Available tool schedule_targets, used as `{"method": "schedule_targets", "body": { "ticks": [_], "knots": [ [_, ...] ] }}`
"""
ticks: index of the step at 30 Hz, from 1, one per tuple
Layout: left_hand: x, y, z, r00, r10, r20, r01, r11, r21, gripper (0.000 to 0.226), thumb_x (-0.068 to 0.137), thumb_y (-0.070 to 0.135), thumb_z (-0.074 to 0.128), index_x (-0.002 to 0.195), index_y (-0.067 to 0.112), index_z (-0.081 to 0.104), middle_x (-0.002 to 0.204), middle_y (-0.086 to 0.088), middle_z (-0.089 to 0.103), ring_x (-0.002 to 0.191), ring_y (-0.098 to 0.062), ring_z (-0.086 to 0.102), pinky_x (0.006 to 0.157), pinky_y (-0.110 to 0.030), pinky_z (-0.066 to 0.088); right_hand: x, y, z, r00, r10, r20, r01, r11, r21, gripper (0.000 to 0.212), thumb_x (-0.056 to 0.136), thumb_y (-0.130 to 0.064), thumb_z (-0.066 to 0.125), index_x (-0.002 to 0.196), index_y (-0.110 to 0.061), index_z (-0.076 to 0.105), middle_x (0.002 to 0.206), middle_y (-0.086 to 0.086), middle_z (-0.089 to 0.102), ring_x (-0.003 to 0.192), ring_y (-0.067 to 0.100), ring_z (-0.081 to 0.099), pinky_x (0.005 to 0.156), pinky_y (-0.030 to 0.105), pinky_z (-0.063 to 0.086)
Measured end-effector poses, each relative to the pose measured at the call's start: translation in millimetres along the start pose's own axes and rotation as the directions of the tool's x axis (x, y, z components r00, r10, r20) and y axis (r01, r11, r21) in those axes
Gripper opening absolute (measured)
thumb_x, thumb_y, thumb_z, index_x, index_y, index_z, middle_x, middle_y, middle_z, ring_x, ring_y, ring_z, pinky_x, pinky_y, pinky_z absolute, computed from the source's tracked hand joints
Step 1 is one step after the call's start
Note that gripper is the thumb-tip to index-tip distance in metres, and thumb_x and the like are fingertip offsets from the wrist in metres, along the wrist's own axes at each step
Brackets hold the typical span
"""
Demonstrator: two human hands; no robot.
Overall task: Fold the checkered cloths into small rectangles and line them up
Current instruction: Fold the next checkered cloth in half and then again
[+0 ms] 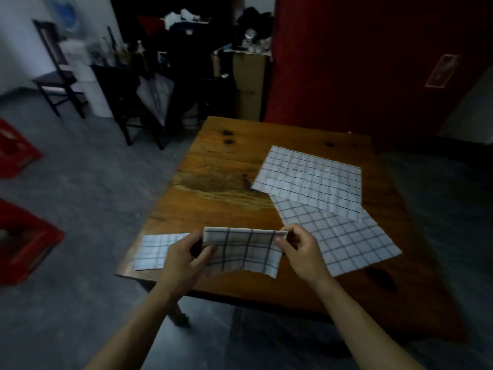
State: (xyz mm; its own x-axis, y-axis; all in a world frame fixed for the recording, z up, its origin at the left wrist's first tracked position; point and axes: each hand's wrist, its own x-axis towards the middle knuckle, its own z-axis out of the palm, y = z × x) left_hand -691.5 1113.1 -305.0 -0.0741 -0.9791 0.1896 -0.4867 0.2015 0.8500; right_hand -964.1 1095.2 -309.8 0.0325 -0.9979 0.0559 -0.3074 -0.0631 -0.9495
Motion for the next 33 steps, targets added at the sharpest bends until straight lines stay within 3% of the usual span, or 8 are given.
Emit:
{"method": "schedule_targets", "body": {
  "ticks": [7, 12, 17, 24, 28, 33],
  "knots": [
    [-13.8, -79.4, -91.9, 0.993, -0.088, -0.076, 0.091, 0.995, 0.04, 0.012, 0.087, 0.017, 0.068, 0.086, 0.029, 0.065, 0.078, 0.01, 0.065, 0.074, -0.009, 0.063, 0.064, -0.03, 0.051, 10.4, -28.0, 115.8, 0.994, 0.008, 0.108, 0.004, 0.994, -0.105, 0.006, 0.092, -0.026, 0.064, 0.088, -0.026, 0.059, 0.082, 0.001, 0.064, 0.076, 0.018, 0.063, 0.065, 0.037, 0.053],
    [-0.1, -108.6, -113.6, 0.983, -0.176, -0.056, 0.171, 0.982, -0.074, 0.018, 0.089, 0.007, 0.067, 0.089, 0.025, 0.069, 0.083, 0.013, 0.069, 0.078, -0.006, 0.066, 0.069, -0.023, 0.053, 29.4, -30.9, 148.2, 0.991, 0.064, 0.116, -0.052, 0.993, -0.107, 0.007, 0.091, -0.03, 0.065, 0.087, -0.029, 0.06, 0.083, 0.001, 0.066, 0.078, 0.02, 0.065, 0.067, 0.041, 0.055],
    [24.9, -127.3, -118.7, 0.955, -0.298, 0.0, 0.295, 0.944, -0.15, 0.016, 0.095, 0.013, 0.059, 0.1, 0.024, 0.069, 0.094, 0.012, 0.071, 0.088, -0.007, 0.068, 0.076, -0.029, 0.056, 68.2, -19.0, 165.3, 0.983, 0.129, 0.128, -0.119, 0.99, -0.082, 0.004, 0.091, -0.026, 0.065, 0.088, -0.027, 0.063, 0.086, 0.002, 0.068, 0.082, 0.02, 0.066, 0.072, 0.041, 0.055],
    [88.2, -150.9, -129.7, 0.933, -0.341, -0.112, 0.351, 0.932, 0.086, 0.022, 0.091, 0.011, 0.062, 0.071, 0.018, 0.059, 0.067, 0.0, 0.063, 0.06, -0.002, 0.054, 0.059, -0.026, 0.044, 137.5, -6.5, 187.4, 0.951, 0.224, 0.212, -0.209, 0.974, -0.091, 0.01, 0.091, -0.014, 0.064, 0.096, -0.023, 0.062, 0.091, 0.001, 0.064, 0.086, 0.015, 0.062, 0.073, 0.03, 0.053],
    [124.6, -163.8, -131.9, 0.923, -0.376, -0.081, 0.385, 0.911, 0.151, 0.022, 0.092, 0.012, 0.062, 0.072, 0.021, 0.059, 0.07, 0.0, 0.064, 0.066, -0.011, 0.059, 0.058, -0.027, 0.043, 168.8, 6.0, 200.8, 0.955, 0.269, 0.127, -0.261, 0.962, -0.076, 0.01, 0.089, -0.016, 0.067, 0.094, -0.023, 0.062, 0.09, 0.004, 0.063, 0.086, 0.022, 0.063, 0.075, 0.037, 0.055],
    [158.5, -179.4, -128.3, 0.933, -0.36, 0.004, 0.355, 0.921, 0.159, 0.021, 0.094, 0.013, 0.06, 0.078, 0.026, 0.065, 0.076, 0.003, 0.068, 0.069, -0.004, 0.063, 0.062, -0.021, 0.046, 198.2, 20.4, 209.8, 0.934, 0.349, 0.083, -0.34, 0.935, -0.103, 0.014, 0.089, -0.012, 0.065, 0.092, -0.025, 0.062, 0.089, 0.003, 0.064, 0.085, 0.021, 0.065, 0.077, 0.043, 0.057]
  ]
}}
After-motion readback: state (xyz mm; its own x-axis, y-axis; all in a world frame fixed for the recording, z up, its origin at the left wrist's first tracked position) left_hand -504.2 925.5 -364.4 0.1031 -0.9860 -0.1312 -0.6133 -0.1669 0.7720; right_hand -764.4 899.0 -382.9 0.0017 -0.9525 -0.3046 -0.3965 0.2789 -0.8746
